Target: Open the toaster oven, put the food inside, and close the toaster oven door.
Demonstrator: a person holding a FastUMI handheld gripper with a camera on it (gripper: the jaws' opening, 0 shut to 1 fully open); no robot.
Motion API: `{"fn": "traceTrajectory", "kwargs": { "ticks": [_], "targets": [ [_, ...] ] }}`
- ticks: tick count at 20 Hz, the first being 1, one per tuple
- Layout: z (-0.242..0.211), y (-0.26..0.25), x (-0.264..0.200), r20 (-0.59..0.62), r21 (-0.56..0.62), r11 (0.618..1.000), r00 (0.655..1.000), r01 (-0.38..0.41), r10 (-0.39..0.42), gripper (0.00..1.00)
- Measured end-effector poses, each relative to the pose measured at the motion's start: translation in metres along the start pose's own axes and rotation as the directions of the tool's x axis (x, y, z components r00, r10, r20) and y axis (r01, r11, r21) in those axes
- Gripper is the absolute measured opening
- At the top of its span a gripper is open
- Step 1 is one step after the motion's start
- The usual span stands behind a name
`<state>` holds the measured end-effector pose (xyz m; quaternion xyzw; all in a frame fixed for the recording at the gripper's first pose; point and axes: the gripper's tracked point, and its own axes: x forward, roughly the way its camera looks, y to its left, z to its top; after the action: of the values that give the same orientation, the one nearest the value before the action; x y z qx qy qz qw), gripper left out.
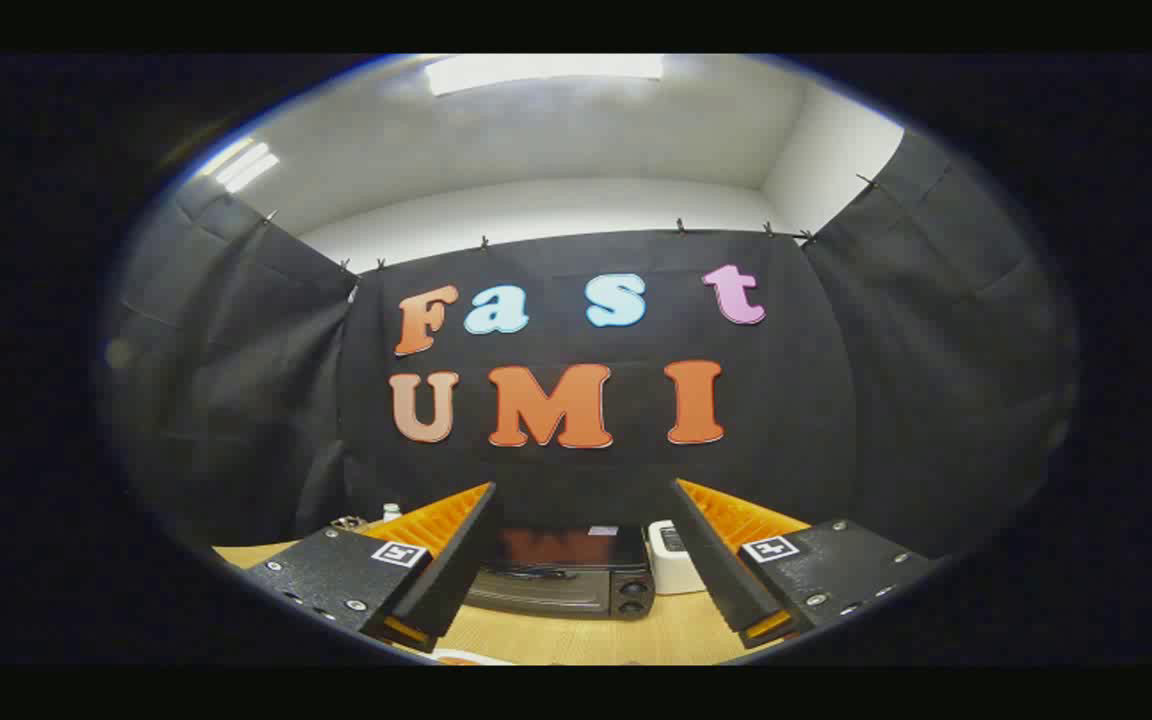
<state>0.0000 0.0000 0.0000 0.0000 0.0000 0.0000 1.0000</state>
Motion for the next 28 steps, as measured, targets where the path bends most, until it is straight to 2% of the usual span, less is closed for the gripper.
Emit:
{"fn": "traceTrajectory", "kwargs": {
  "ticks": [8,28],
  "targets": [
    [0.0,0.022,0.004,0.003,-0.039,0.999,1.0,0.003,-0.003,0.98],
    [-0.036,0.05,0.026,-0.061,0.003,0.999,0.997,-0.054,0.054,0.99]
  ]
}}
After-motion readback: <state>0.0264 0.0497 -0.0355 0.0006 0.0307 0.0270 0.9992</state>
